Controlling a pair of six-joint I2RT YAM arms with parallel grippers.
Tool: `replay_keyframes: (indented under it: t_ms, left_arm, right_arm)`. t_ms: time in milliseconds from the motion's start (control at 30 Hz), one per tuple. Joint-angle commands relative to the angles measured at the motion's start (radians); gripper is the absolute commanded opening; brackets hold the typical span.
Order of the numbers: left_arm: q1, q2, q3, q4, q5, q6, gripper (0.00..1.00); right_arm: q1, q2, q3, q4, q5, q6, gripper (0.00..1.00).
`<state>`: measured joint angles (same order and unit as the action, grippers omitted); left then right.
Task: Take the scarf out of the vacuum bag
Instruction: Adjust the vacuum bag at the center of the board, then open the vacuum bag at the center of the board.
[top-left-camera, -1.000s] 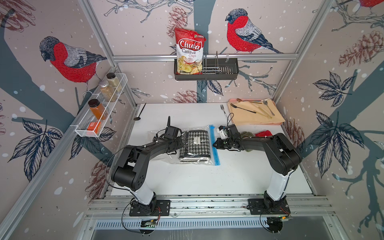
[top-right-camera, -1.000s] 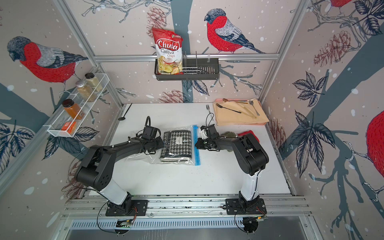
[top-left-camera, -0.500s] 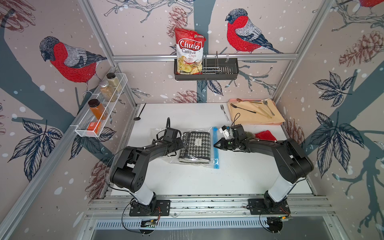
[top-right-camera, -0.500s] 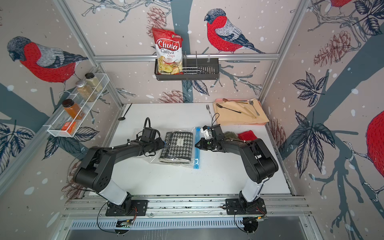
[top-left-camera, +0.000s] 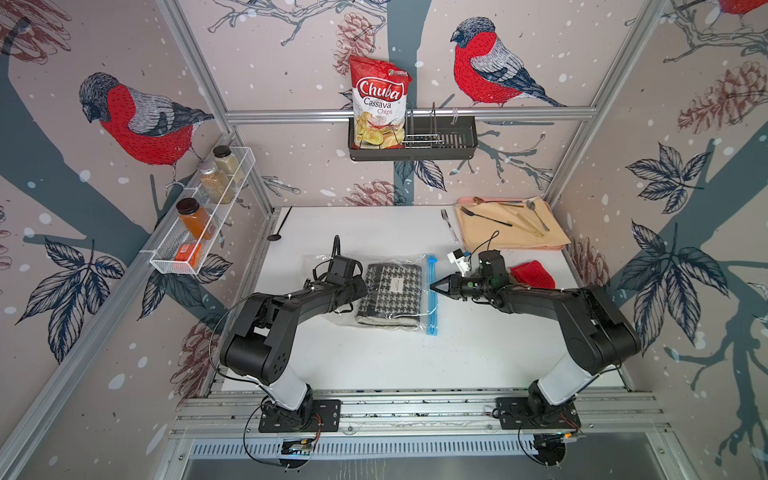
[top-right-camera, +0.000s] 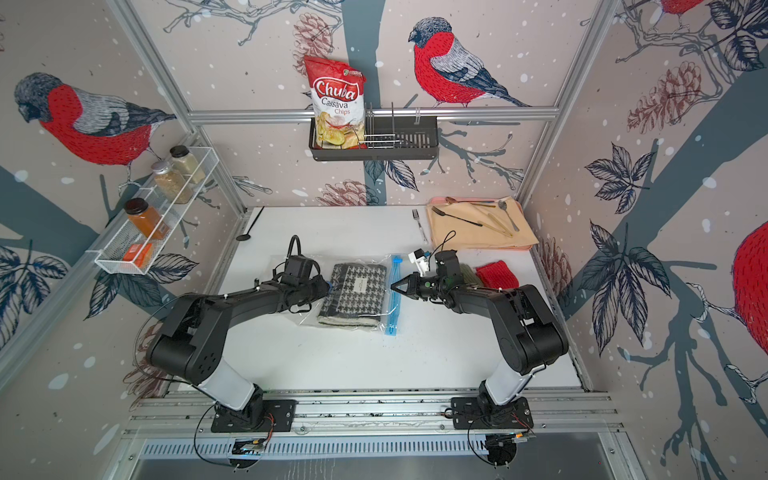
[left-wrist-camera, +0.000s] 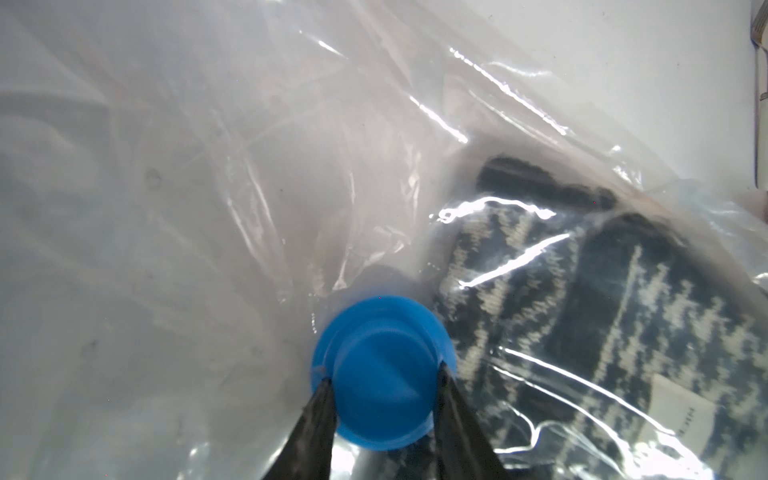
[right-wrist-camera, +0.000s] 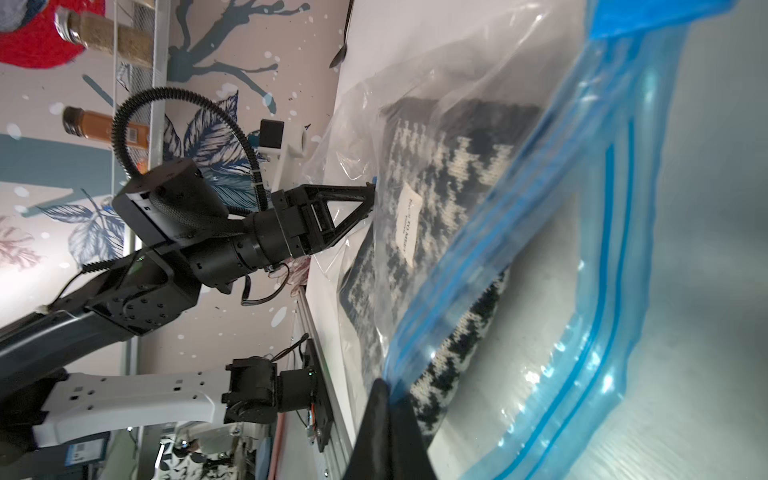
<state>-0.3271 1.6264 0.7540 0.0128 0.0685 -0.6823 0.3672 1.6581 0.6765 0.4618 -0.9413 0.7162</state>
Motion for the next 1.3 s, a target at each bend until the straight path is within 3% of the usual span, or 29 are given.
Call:
replay_keyframes:
  t_ms: [0, 167, 367, 467, 533, 600, 700, 767, 967, 1267]
  left_arm:
    - [0.002, 0.007, -0.009, -0.095, -0.023, 0.000, 0.01]
    - [0.002, 0.012, -0.006, -0.097, -0.025, 0.002, 0.00]
    - [0.003, 0.009, -0.005, -0.099, -0.027, 0.001, 0.00]
    - [0.003, 0.012, -0.007, -0.097, -0.027, 0.000, 0.01]
    - [0.002, 0.012, -0.006, -0.096, -0.027, -0.001, 0.00]
    - [0.002, 0.010, -0.005, -0.097, -0.026, -0.001, 0.01]
    - [0.002, 0.009, -0.006, -0.097, -0.024, -0.003, 0.00]
    - [0.003, 0.010, -0.005, -0.096, -0.023, -0.004, 0.01]
    - [0.003, 0.008, -0.003, -0.096, -0.018, -0.004, 0.01]
    - [0.002, -0.003, -0.005, -0.102, -0.013, -0.007, 0.00]
  right_arm:
    - [-0.017, -0.014, -0.017, 0.114, -0.058, 0.070, 0.00]
    - [-0.019, 0.004, -0.006, 0.068, -0.034, 0.046, 0.05]
    - [-0.032, 0.010, -0.004, 0.018, 0.006, 0.017, 0.31]
    - [-0.037, -0.008, 0.009, -0.088, 0.093, -0.042, 0.46]
    - [-0.040, -0.023, 0.020, -0.166, 0.181, -0.088, 0.49]
    - [-0.040, -0.041, 0.035, -0.256, 0.283, -0.136, 0.41]
    - [-0.039, -0.070, 0.045, -0.339, 0.396, -0.170, 0.11]
    - [-0.033, -0.076, 0.055, -0.377, 0.433, -0.191, 0.00]
    - [0.017, -0.002, 0.066, -0.379, 0.448, -0.206, 0.00]
    - [0.062, 0.083, 0.020, -0.153, 0.293, -0.115, 0.00]
